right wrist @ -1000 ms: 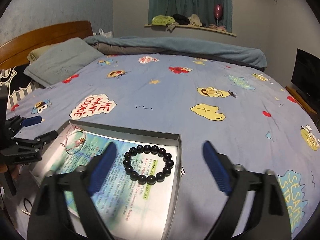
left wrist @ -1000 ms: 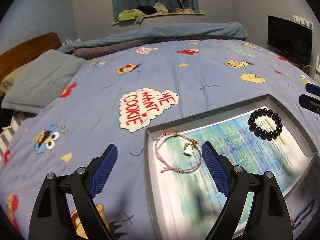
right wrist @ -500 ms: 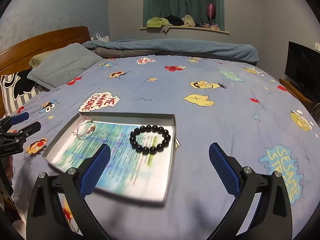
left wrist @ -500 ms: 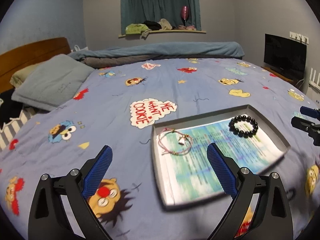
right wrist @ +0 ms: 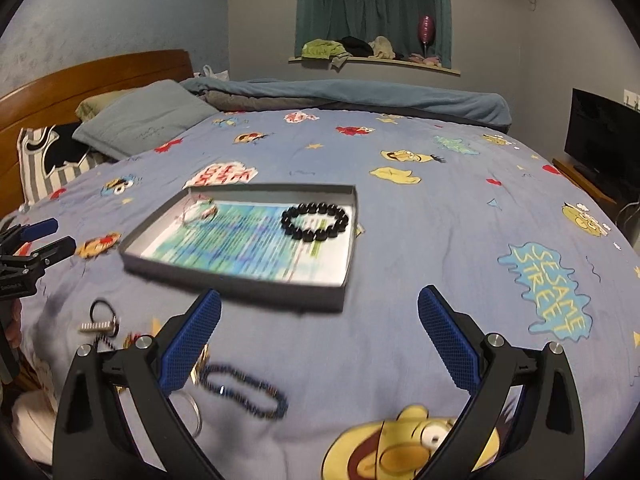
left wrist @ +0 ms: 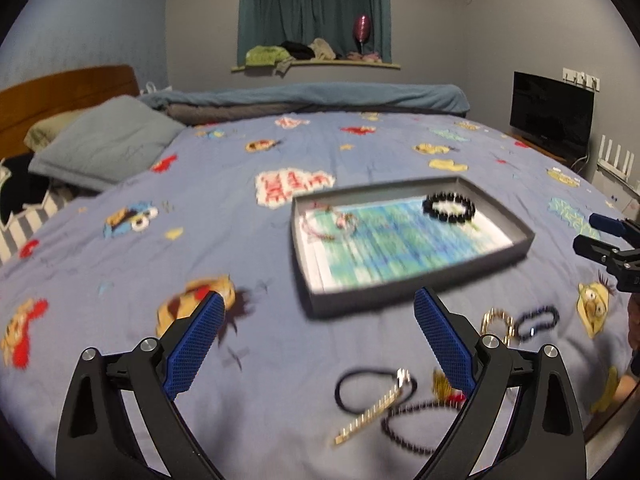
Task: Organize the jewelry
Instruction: 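Withdraw both open tools back toward the jewelry pile, then grasp pearl hairpin with left tool while right tool grasps blue beaded bracelet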
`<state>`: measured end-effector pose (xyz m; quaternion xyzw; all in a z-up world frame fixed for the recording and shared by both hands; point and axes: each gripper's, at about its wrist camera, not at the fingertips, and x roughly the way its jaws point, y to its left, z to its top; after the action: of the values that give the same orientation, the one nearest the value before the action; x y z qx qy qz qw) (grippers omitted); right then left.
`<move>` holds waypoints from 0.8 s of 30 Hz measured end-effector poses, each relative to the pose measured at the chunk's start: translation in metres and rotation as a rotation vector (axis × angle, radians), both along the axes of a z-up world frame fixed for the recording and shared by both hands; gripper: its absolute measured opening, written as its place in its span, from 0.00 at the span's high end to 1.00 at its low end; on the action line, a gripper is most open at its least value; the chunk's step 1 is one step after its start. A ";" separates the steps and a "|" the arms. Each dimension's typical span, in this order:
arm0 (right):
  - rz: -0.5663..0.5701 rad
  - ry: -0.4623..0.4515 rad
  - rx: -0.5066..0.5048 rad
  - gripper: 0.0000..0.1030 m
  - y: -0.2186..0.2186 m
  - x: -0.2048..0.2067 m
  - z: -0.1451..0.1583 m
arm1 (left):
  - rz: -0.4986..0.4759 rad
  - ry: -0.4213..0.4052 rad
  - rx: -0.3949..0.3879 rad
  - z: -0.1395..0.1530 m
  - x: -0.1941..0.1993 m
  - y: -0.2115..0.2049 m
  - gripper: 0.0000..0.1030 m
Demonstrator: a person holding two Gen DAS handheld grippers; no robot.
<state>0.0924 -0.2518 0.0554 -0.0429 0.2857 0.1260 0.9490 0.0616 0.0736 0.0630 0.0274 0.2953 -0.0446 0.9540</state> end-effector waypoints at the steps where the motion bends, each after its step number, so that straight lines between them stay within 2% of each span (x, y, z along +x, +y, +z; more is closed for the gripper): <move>1: 0.005 -0.004 -0.007 0.05 0.001 -0.004 -0.003 | 0.003 0.010 0.001 -0.005 -0.003 0.000 0.08; 6: 0.022 -0.016 -0.027 0.05 0.008 -0.018 -0.016 | 0.027 0.012 0.010 -0.023 -0.020 -0.001 0.08; 9: 0.023 -0.008 -0.025 0.05 0.012 -0.023 -0.027 | 0.033 0.002 0.044 -0.033 -0.029 -0.005 0.08; 15: 0.002 -0.005 -0.015 0.05 0.008 -0.027 -0.046 | -0.001 0.002 0.090 -0.048 -0.039 -0.015 0.08; 24: 0.020 0.010 -0.014 0.05 0.005 -0.027 -0.067 | -0.030 0.034 0.048 -0.065 -0.045 -0.004 0.10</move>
<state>0.0649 -0.2472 -0.0115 -0.0520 0.2911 0.1337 0.9459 0.0170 0.0694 -0.0016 0.0538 0.3120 -0.0524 0.9471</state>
